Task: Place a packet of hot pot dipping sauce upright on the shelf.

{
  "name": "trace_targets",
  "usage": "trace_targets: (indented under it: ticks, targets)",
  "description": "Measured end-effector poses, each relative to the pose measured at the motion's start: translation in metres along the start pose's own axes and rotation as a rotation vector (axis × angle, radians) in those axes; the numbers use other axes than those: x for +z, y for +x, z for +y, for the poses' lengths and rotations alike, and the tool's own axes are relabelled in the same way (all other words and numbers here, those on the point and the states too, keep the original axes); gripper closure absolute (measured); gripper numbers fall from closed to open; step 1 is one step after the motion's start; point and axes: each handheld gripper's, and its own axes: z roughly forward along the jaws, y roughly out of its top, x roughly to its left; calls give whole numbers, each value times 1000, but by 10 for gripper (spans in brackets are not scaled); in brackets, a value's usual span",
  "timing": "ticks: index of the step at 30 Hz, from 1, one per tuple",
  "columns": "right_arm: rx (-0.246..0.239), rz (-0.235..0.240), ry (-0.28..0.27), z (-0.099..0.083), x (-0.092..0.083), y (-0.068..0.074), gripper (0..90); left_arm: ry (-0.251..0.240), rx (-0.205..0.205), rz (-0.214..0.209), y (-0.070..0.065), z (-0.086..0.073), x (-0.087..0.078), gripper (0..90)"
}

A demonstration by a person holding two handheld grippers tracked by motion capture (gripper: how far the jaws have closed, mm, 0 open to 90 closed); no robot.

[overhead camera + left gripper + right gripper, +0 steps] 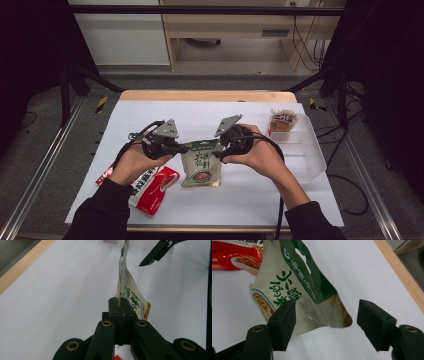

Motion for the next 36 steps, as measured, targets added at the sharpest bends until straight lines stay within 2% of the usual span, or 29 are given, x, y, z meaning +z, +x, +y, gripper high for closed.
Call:
trace_targets:
  ticks: [4,15,20,25,29,32,33,36]
  targets:
    - [-14,27,8,3,-2,0,420,-2,6,-3,-3,1,1,900]
    - [-44,91,22,5,3,1,581,-1,17,-15,-6,2,0,900]
    - [-76,114,37,5,6,2,698,-4,15,-19,-6,2,0,900]
    - [-85,106,47,6,7,2,835,0,7,-15,-4,2,0,900]
    - [-92,107,49,8,8,2,887,1,-5,-13,-3,1,0,900]
    - [-91,113,43,9,9,3,900,-15,-15,-10,1,0,-1,842]
    - [-99,116,50,9,9,3,900,-13,-14,-13,3,-1,-2,794]
    - [-105,107,58,12,9,4,900,-17,-29,4,6,-5,-3,535]
